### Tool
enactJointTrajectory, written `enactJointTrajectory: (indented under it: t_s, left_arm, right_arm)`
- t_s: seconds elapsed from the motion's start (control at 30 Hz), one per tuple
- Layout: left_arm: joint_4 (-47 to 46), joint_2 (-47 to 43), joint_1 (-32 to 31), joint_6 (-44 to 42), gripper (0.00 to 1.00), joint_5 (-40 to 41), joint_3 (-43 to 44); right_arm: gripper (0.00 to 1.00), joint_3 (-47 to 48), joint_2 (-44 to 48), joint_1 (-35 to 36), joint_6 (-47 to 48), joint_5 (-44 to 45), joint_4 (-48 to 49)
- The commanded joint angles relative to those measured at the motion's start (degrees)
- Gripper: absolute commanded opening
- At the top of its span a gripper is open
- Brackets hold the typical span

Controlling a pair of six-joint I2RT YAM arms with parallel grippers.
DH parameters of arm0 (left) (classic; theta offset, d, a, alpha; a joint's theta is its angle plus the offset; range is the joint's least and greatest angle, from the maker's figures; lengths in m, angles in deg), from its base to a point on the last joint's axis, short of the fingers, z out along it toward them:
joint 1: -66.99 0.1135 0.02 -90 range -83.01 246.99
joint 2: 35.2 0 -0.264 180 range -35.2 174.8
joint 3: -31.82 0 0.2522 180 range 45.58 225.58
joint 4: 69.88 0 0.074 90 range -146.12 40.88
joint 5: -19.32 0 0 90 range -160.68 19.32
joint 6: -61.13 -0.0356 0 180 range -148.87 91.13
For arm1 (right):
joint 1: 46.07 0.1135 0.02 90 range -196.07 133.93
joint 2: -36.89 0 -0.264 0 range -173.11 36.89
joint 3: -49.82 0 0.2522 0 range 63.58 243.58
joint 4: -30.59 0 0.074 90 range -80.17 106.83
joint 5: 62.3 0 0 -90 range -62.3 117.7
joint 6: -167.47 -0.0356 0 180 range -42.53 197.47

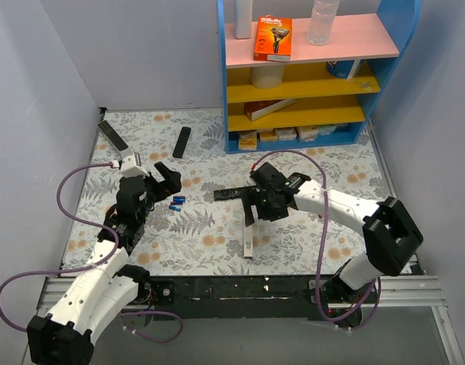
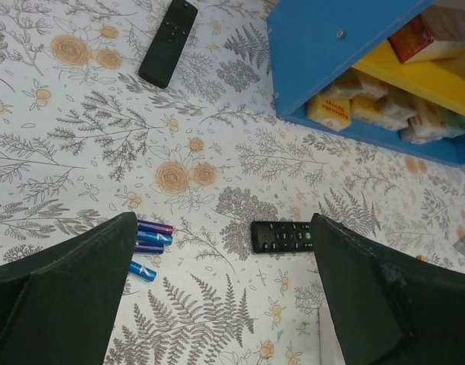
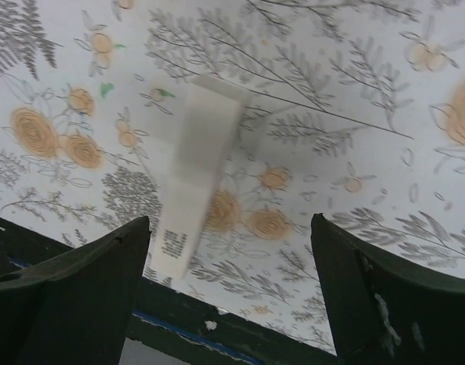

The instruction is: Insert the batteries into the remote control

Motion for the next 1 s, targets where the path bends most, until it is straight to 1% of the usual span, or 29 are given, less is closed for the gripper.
enactJointTrajectory:
  t_s: [0.0,0.03,0.07,0.13,0.3,0.43,0.5,0.67,0.8,0.83,0.97]
  left_arm:
    - [-4.0,0.9,-3.6,-3.4,0.98,4.6,-1.1]
    - [-4.2,0.8,-4.4,-3.7,0.98,5.3,-2.1]
    - [-4.7,0.5,-5.1,-4.0,0.98,6.3,-2.7]
    - [-5.1,-0.6,-7.0,-4.3,0.98,7.5,-3.9]
    - [-5.7,-1.7,-9.7,-4.1,0.98,9.4,-5.1]
    - [-6.2,-1.3,-10.0,-4.1,0.98,9.3,-5.0]
    - [-5.7,-1.0,-10.0,-4.1,0.98,9.2,-4.5]
    - [-5.1,0.9,-10.0,-3.3,0.98,7.7,-3.6]
    - [-3.3,3.2,-10.0,-0.2,0.98,5.4,-1.8]
    - [-3.2,3.3,-10.1,0.4,0.98,4.8,-1.7]
    - [-4.0,3.7,-10.0,3.0,0.98,1.9,-1.8]
  right_arm:
    - [0.93,7.6,-5.7,5.3,-3.5,3.2,-0.3]
    - [0.93,10.0,-7.0,5.8,-3.7,4.1,-0.9]
    - [0.92,10.8,-9.2,6.1,-3.8,4.4,-1.7]
    - [0.91,11.9,-10.9,6.8,-4.4,4.3,-2.9]
    - [0.82,12.7,-14.1,8.3,-5.0,4.8,-5.4]
    - [0.71,11.6,-15.2,8.7,-4.4,4.8,-5.9]
    - [0.67,11.2,-15.4,8.8,-3.1,4.8,-5.5]
    - [0.54,11.0,-16.3,8.8,1.4,3.7,-4.6]
    - [0.5,10.2,-16.6,8.8,5.4,2.7,-3.6]
    - [0.48,9.5,-16.7,8.8,5.9,2.6,-3.3]
    - [0.46,8.3,-16.9,8.8,7.6,2.4,-2.4]
